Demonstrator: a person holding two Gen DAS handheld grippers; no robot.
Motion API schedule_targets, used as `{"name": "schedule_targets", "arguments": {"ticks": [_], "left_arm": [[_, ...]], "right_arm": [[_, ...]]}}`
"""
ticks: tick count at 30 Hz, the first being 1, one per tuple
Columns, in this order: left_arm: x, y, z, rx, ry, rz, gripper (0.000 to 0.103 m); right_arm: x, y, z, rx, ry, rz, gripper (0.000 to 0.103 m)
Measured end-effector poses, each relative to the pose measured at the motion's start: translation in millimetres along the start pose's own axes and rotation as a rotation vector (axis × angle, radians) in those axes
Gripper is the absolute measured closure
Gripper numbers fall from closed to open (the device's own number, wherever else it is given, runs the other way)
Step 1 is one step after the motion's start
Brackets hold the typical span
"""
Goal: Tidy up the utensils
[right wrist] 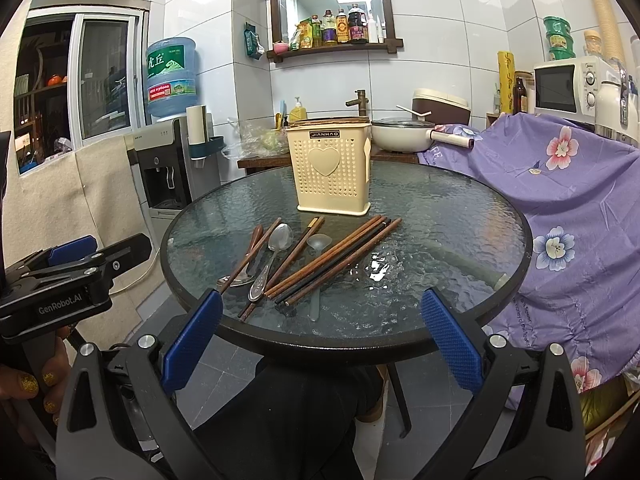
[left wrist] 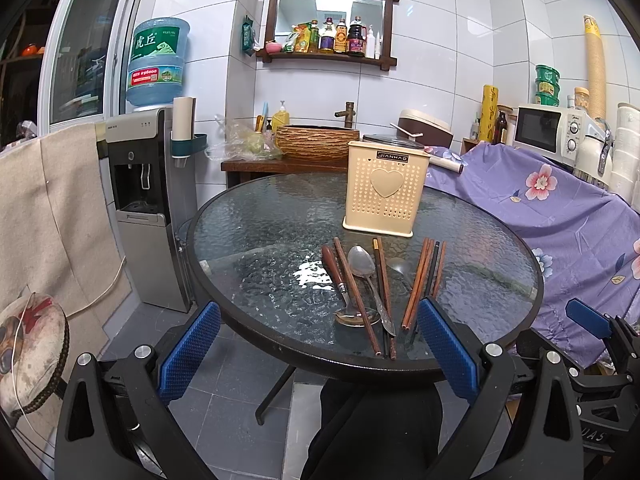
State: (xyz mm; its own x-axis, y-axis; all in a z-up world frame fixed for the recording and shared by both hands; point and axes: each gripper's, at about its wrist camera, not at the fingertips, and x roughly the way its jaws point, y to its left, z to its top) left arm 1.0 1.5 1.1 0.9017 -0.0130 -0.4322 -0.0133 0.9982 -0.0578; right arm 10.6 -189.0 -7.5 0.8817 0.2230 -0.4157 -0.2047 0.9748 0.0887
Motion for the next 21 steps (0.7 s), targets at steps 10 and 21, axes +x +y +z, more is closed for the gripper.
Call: {"name": "schedule_targets", "arguments": {"ticks": [10, 21], "left_arm": [[7.1, 2.9, -4.4, -0.005, 0.018, -0.003, 0.006], [37.9, 13.2, -5.6, -0.005, 0.055, -0.014, 0.006]], "right_arm": [[4.9, -1.9, -4.8, -0.011, 0.006, -0.002, 0.005], [45.7, -18.6, 4.7, -0.035, 0.088, -0.046, 0.005]]}}
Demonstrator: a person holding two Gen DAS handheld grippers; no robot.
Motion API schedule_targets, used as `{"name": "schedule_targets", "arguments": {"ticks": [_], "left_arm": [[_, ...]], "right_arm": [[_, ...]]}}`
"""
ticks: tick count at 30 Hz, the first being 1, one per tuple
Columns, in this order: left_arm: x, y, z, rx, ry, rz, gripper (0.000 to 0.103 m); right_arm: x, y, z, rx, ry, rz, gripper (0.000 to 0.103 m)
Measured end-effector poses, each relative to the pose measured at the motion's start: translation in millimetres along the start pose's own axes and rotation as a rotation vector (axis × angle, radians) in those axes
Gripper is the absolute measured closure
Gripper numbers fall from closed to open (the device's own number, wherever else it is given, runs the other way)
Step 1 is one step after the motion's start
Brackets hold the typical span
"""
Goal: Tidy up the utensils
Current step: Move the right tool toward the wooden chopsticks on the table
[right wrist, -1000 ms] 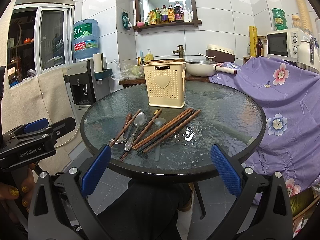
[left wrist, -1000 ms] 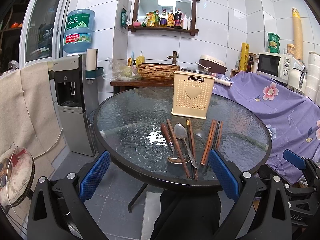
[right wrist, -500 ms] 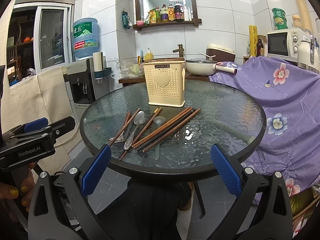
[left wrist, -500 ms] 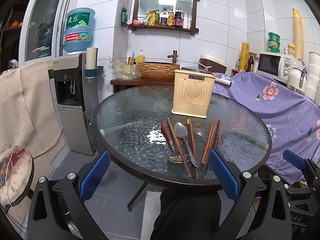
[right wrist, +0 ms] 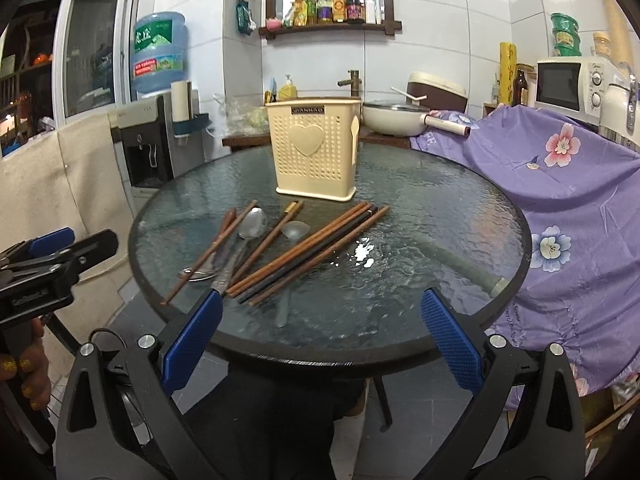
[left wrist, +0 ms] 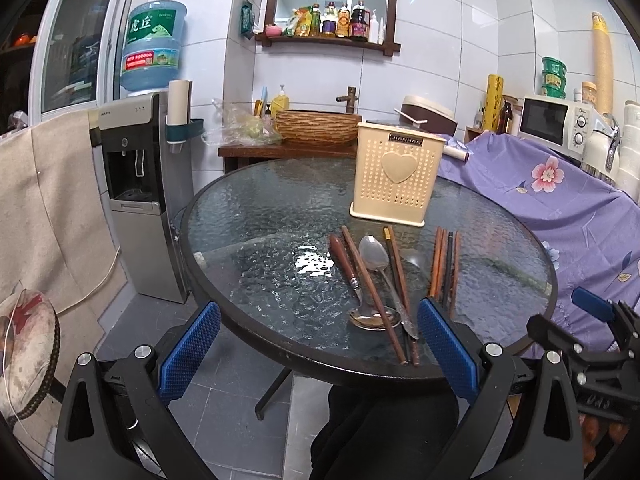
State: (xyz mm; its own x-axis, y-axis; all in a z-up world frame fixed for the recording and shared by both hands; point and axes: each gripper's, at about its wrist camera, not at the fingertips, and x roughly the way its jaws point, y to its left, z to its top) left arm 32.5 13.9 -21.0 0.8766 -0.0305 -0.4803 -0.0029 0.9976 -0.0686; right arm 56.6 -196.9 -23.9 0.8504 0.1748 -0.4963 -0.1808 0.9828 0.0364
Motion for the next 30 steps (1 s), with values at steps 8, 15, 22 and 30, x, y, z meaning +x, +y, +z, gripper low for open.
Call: {"name": "schedule_targets", "arguments": {"ticks": [8, 15, 22, 30], "left_arm": [[30.5, 14.2, 7.5, -0.020, 0.053, -0.037, 0.010], [66.3, 16.8, 22.9, 0.003, 0.123, -0.074, 0.019], [98.3, 14.9, 37.1, 0.033, 0.162, -0.083, 0.021], [118.9, 15.1, 40.7, 0.045, 0.192, -0.082, 0.021]], "right_arm": [[43.4, -16.2, 14.7, 0.006, 0.099, 0.019, 0.013], [90.5, -35.2, 40.9, 0.022, 0.172, 0.031, 0.029], [147.6, -62.0, 65.1, 0.122, 0.283, 0.013, 0.051], [194.9, -70.7, 77.8, 0.172, 0.369, -0.029, 0.066]]}}
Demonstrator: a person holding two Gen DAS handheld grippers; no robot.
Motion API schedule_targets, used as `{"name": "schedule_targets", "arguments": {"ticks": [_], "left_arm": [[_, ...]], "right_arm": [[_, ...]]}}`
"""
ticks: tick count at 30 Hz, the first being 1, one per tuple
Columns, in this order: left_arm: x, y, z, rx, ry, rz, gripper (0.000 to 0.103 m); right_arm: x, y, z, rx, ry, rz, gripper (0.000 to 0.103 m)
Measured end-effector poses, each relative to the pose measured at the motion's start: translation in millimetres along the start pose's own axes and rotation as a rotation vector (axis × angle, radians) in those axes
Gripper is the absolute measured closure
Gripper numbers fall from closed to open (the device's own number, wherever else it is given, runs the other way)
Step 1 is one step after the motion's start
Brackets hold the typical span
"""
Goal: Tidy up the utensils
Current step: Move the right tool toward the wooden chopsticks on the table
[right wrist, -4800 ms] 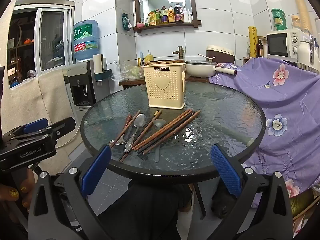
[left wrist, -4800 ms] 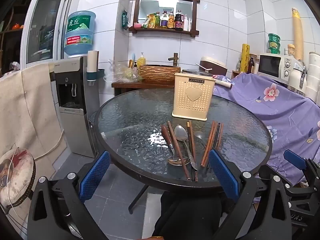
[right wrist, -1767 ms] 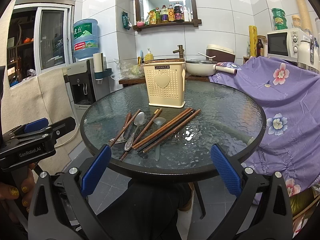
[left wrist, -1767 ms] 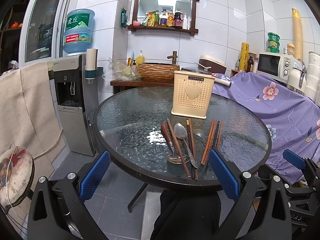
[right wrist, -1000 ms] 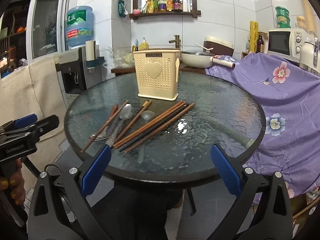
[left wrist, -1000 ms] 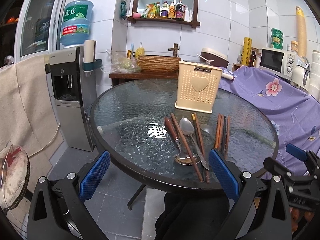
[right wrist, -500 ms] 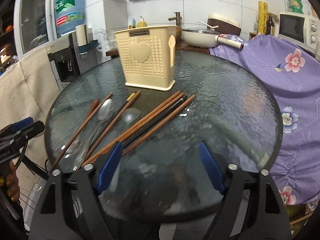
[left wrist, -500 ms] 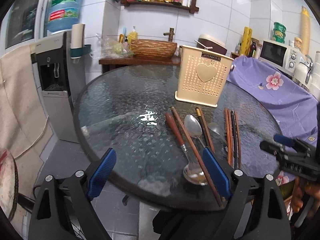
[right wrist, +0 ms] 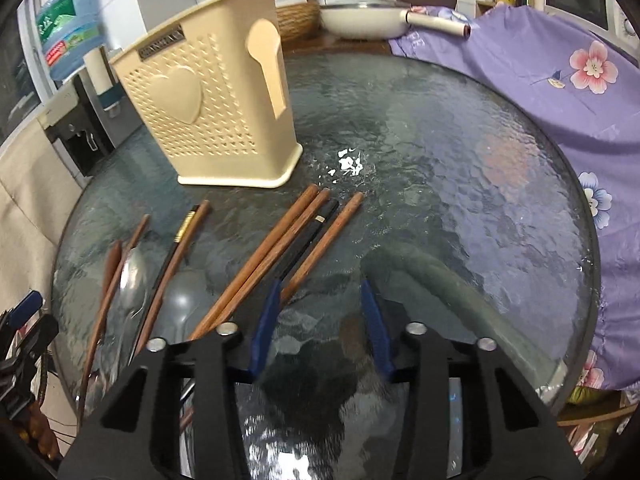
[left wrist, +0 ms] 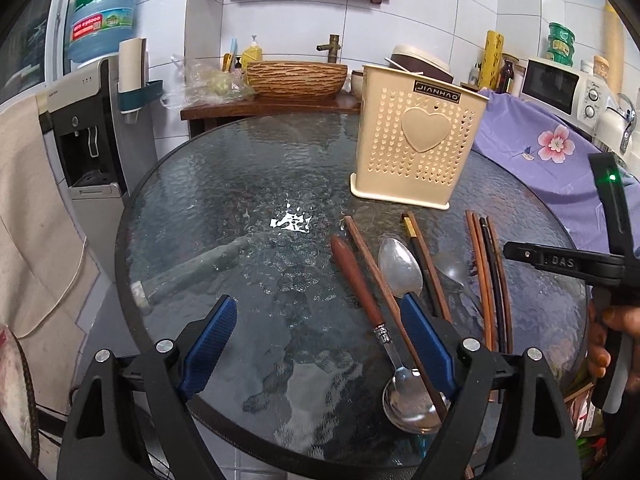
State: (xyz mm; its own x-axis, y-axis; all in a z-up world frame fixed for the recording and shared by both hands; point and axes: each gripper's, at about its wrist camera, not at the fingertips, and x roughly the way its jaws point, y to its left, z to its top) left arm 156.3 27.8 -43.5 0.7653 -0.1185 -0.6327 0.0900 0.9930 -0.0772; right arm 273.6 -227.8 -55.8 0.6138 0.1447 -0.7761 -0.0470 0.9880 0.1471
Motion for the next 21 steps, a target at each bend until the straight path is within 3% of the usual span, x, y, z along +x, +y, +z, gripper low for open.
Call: {"name": "schedule_targets", "arguments": {"ticks": [7, 10, 18, 21], "left_arm": [[6.0, 1.4, 4.8, 0.011, 0.008, 0.001, 0.021], [8.8, 1.4, 6.2, 0.016, 0.011, 0.001, 0.021], [13.1, 0.0, 9.9, 0.029, 0.016, -0.008, 0.021], [14.4, 1.9, 10.9, 0.022, 0.020, -0.012, 0.021]], "right_arm": [[13.0, 4.7, 11.6, 0.004, 0.036, -0.021, 0.074], [17.6, 1.0, 19.4, 0.036, 0.073, 0.008, 0.079], [32.0, -13.7, 41.7, 0.060, 0.101, -0.039, 0.081], [34.5, -25.4, 45.8, 0.110, 0.109, 0.006, 0.083]]}}
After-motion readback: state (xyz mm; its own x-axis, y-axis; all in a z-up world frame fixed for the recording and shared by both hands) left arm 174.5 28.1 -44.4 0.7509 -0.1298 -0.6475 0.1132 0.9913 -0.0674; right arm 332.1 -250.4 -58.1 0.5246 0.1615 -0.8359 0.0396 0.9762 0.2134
